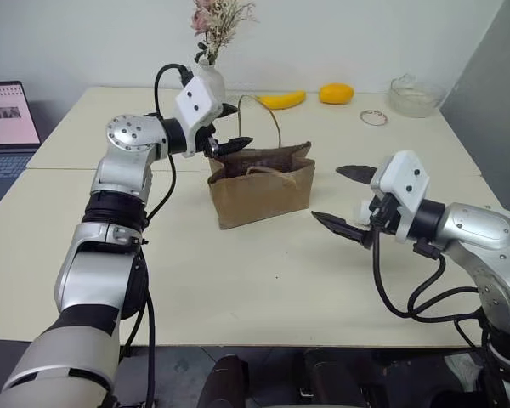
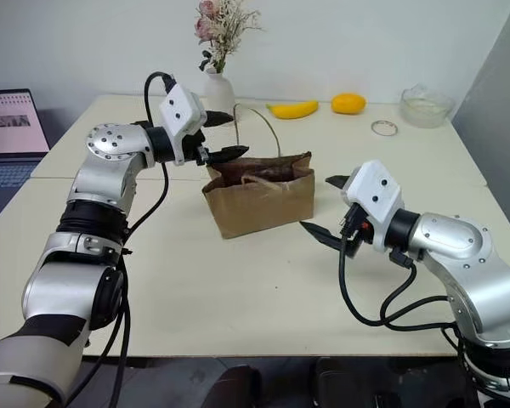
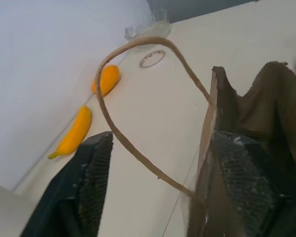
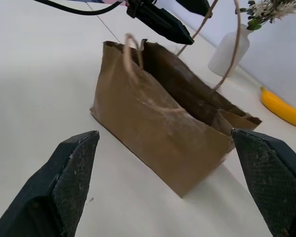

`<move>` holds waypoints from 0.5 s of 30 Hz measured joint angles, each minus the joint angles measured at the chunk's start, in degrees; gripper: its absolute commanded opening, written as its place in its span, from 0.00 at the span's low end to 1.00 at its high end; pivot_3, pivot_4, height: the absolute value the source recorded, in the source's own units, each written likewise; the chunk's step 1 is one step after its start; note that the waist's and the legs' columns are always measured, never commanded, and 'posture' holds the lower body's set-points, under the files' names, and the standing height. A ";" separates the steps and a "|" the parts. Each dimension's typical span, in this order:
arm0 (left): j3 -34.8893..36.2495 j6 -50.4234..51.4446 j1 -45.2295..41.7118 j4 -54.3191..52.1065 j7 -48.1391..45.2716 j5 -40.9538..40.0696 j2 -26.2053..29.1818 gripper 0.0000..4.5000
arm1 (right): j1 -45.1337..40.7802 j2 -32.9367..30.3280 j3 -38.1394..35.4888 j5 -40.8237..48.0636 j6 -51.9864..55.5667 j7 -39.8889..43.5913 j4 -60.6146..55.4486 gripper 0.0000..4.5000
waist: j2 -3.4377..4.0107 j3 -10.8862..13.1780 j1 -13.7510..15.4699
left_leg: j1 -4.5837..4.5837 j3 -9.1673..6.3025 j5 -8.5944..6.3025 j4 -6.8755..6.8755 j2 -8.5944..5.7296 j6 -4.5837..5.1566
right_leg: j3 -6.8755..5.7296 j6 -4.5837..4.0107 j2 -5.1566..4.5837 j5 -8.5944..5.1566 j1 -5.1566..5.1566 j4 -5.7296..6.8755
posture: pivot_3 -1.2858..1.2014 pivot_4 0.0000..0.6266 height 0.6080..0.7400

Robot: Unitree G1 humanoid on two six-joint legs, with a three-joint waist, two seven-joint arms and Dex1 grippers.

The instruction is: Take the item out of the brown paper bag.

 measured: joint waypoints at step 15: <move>15.15 21.72 34.13 -40.88 24.94 -6.16 -3.73 0.76 | 12.72 15.27 2.87 -7.35 -15.37 -15.60 5.74 1.00 | -0.01 -0.02 0.10 | 0.14 -0.43 0.01 0.01 0.06 -0.03 | 0.11 -0.01 -0.29 0.00 0.02 0.33 | 0.52 0.24 1.00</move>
